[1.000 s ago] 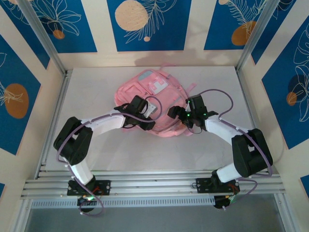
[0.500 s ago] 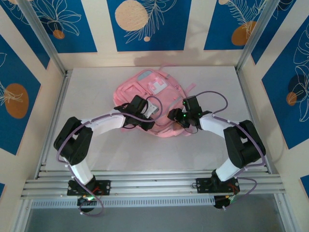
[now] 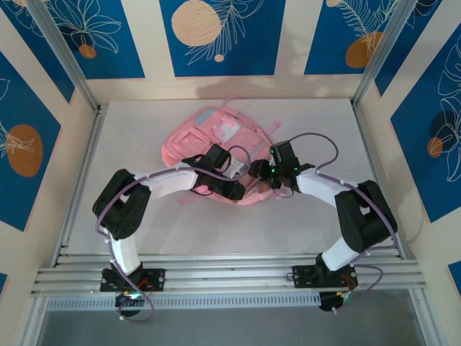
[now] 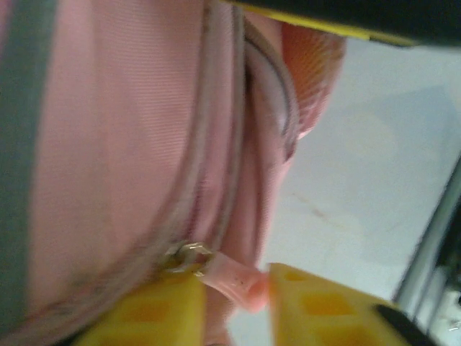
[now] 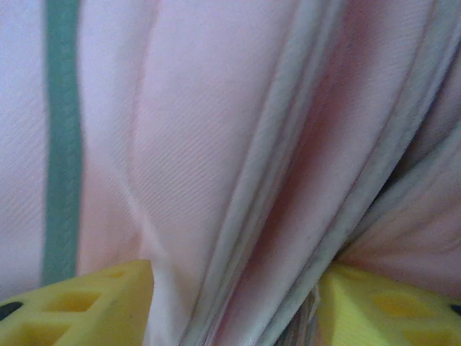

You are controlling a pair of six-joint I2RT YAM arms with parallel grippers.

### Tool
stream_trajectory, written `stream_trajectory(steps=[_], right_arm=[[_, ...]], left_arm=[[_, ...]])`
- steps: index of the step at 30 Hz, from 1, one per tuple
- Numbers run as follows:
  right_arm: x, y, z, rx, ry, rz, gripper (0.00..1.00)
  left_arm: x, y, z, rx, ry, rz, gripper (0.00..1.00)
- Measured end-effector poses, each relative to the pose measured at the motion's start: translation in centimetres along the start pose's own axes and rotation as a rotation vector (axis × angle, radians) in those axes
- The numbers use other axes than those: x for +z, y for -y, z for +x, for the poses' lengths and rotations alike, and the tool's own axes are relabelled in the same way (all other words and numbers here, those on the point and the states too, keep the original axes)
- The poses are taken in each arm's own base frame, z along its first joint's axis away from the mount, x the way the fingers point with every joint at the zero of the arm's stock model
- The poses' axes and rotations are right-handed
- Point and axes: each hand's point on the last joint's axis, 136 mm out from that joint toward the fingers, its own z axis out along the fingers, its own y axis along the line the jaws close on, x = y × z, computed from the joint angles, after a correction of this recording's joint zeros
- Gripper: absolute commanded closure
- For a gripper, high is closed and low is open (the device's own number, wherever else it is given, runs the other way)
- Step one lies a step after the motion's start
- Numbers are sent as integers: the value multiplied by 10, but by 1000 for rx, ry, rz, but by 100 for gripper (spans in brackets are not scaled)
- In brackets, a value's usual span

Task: Pack the student bag
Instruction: Zip the student bag at the center of the table.

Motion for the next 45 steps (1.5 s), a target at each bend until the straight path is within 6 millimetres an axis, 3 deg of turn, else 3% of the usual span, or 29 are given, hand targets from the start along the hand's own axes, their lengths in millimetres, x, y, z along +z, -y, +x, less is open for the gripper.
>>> stream_trajectory(steps=[4,8,12,15,18,21,24,30,38,45], right_arm=[[-24,-12,7,-41,0,-14,31],[-48,-22,16,-96,-3,-31,32],[-57,-30,27,-160,-36,-28,38],[-56,-37,40,-224,-77,-27,46],[-48,-49,54,-314,-132,-24,53],[-36,-59,63,-418,-182,-2,61],[-23,-64,67,-506,-224,35,62],[-3,-46,71,-604,-284,170,60],[2,-28,81,-679,-315,280,61],[14,-21,85,-692,-340,305,80]], left_arm=[[-11,12,-5,-33,30,21,40],[-46,19,-17,-66,138,14,35],[-87,6,-35,-143,281,-9,31],[-103,-12,-39,-221,344,-34,30],[-104,-31,-35,-293,357,-66,29],[-99,-37,-31,-333,348,-73,28],[-94,-41,-30,-360,345,-72,27],[-92,-51,-33,-388,365,-87,27],[-72,-78,-28,-438,336,-124,31],[-68,-84,-28,-458,336,-126,36]])
